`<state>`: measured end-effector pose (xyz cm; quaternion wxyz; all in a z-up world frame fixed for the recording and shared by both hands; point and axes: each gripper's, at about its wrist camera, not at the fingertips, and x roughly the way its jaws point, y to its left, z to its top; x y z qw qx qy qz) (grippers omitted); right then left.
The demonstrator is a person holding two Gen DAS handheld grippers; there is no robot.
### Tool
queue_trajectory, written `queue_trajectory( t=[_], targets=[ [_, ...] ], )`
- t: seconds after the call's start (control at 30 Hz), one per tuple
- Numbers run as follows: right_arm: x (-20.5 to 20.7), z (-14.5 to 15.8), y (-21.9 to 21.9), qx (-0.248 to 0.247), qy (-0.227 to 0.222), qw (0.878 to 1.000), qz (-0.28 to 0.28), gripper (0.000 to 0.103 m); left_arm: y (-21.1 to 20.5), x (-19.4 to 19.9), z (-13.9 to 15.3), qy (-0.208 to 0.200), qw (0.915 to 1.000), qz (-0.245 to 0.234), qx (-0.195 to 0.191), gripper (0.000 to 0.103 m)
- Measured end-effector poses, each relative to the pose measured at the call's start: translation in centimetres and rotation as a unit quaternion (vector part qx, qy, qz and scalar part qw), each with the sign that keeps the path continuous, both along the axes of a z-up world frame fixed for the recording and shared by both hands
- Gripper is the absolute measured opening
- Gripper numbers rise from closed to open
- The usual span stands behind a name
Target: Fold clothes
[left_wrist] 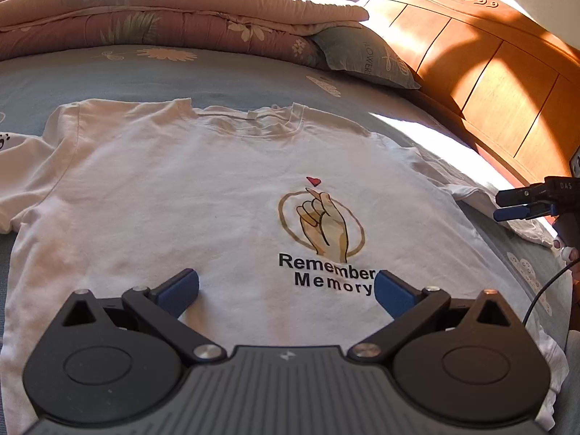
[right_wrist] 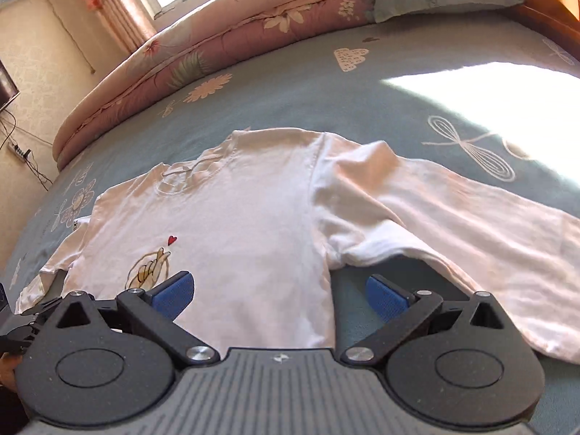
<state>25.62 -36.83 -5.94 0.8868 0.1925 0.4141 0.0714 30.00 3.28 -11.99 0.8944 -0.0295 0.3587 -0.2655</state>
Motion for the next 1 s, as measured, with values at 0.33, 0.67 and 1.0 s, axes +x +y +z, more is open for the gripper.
queue_trajectory(
  t=[0.33,0.67,1.0],
  targets=[
    [-6.3,-3.8,-4.1,-0.022,-0.056,0.995,-0.074,0.103,-0.6,-0.6,-0.5,-0.032,0.9991,-0.009,0.026,0.102],
    [-11.1,-3.3,-12.6,0.047,-0.084,0.972,-0.213,0.103,-0.5,-0.6,-0.7,-0.037,0.9988,-0.014,0.028,0.102],
    [-14.9,-6.1,-19.9,0.186,-0.152,0.902,-0.358,0.103,-0.7,-0.7,-0.7,-0.040,0.9986,-0.014,0.031,0.102]
  ],
)
